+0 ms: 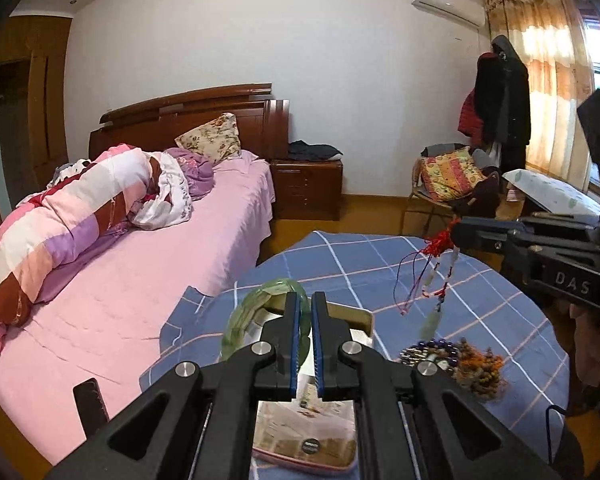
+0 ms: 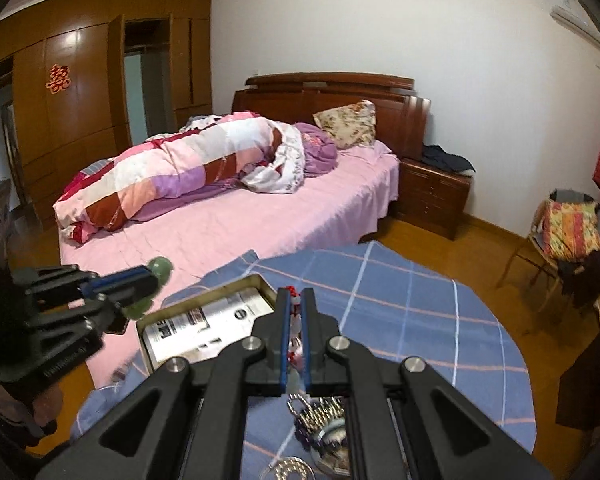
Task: Organize jewelry
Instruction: 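Lower the bangle into the tin with the left gripper while the right gripper drops the bead string in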
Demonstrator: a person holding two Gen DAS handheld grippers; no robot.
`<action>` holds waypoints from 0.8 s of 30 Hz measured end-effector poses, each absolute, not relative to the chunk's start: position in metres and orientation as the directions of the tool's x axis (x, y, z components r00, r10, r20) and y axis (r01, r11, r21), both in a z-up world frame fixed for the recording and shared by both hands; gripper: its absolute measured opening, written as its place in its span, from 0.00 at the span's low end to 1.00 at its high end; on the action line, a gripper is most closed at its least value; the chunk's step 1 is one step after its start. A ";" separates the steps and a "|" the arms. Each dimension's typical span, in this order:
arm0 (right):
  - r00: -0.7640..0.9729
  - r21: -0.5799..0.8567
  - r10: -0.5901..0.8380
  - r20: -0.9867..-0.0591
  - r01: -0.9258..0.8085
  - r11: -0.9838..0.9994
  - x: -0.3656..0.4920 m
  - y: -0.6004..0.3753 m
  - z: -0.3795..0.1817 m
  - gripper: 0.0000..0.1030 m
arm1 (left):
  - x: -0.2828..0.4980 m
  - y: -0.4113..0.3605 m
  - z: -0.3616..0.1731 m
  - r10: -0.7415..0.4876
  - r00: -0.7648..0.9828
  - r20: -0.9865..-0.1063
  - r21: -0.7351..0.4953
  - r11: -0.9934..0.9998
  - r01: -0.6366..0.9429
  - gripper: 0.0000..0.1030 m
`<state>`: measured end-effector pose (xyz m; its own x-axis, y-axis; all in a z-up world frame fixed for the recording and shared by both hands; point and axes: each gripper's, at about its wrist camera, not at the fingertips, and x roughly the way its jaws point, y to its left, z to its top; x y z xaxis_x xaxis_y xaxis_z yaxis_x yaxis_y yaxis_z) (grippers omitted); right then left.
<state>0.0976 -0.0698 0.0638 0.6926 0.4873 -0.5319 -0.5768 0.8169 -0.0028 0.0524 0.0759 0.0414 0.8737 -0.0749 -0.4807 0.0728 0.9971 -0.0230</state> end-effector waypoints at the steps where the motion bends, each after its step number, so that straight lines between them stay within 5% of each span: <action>1: 0.691 -0.010 0.489 -0.532 -0.582 0.813 0.099 -0.065 0.064 0.06 | 0.054 0.077 0.041 -0.072 0.873 -0.482 -0.022 0.997 0.070 0.04; 24: 0.636 -0.005 0.477 -0.607 -0.603 0.798 0.138 -0.027 0.029 0.06 | 0.110 0.078 0.005 -0.082 0.817 -0.570 -0.031 0.996 0.078 0.04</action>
<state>0.1378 -0.0274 0.0292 0.6357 0.4768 -0.6071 -0.6028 0.7979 -0.0046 0.1103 0.0784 0.0055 0.8173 -0.0817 -0.5704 0.0781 0.9965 -0.0308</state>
